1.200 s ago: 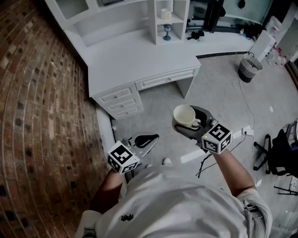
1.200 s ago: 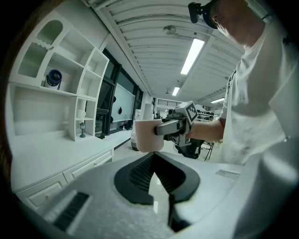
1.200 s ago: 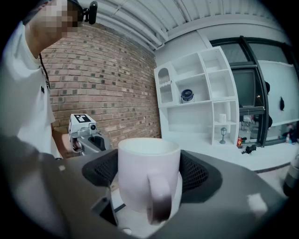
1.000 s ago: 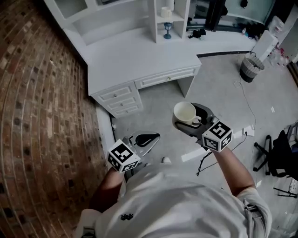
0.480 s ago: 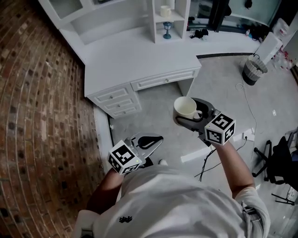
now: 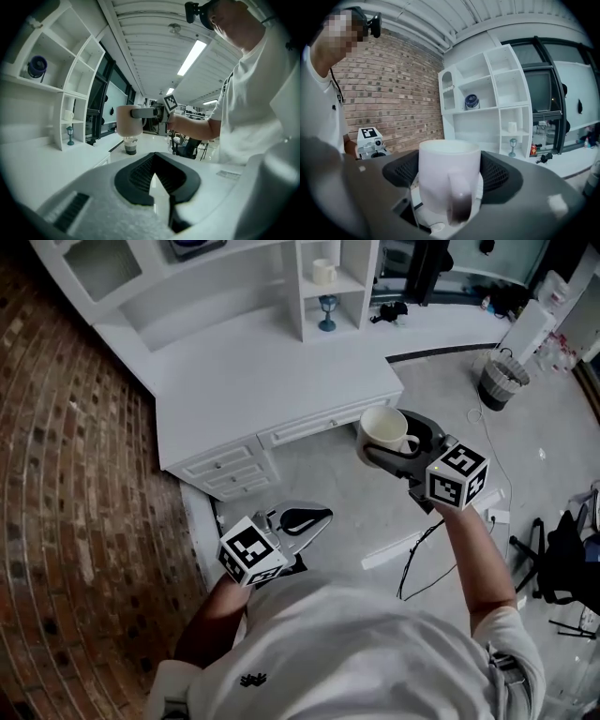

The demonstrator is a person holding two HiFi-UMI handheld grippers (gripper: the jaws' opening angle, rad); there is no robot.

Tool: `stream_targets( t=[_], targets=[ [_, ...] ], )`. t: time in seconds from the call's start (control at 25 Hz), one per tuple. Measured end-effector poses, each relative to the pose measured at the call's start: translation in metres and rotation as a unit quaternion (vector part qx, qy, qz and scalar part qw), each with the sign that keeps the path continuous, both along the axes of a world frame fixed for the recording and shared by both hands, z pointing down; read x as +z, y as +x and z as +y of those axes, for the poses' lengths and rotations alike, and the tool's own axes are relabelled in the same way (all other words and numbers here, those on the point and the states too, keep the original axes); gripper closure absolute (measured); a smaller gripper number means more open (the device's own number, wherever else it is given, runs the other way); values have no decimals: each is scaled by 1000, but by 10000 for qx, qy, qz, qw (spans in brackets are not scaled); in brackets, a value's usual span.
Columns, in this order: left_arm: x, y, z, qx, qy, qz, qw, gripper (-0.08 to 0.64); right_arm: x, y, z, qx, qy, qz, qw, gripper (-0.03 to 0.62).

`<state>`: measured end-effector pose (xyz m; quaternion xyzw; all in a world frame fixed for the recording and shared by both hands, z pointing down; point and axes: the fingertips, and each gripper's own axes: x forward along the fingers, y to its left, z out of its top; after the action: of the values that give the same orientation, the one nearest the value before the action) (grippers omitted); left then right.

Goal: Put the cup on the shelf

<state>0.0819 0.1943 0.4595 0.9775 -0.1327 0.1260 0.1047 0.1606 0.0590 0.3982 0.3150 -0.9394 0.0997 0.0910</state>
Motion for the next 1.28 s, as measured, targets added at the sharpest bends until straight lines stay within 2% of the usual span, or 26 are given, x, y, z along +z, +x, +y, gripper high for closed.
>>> stream_targets(
  t=[0.4,0.72,0.96,1.28],
  targets=[
    [-22,-56,-119,557,143,90,9983,555,-52,-39,-129,467,374,67,9982,179],
    [-22,-93,-178,894,196,123,9957,555,-73,-67,-201,716,529,-32,9960,179],
    [-20,-101,-211,912,119,226,9955,555,-92,-73,-249,766,677,-60,9947,179],
    [-25,-93,-266,840,172,224,9961,555,-127,-54,-323,789,1010,-141,9917,181]
  ],
)
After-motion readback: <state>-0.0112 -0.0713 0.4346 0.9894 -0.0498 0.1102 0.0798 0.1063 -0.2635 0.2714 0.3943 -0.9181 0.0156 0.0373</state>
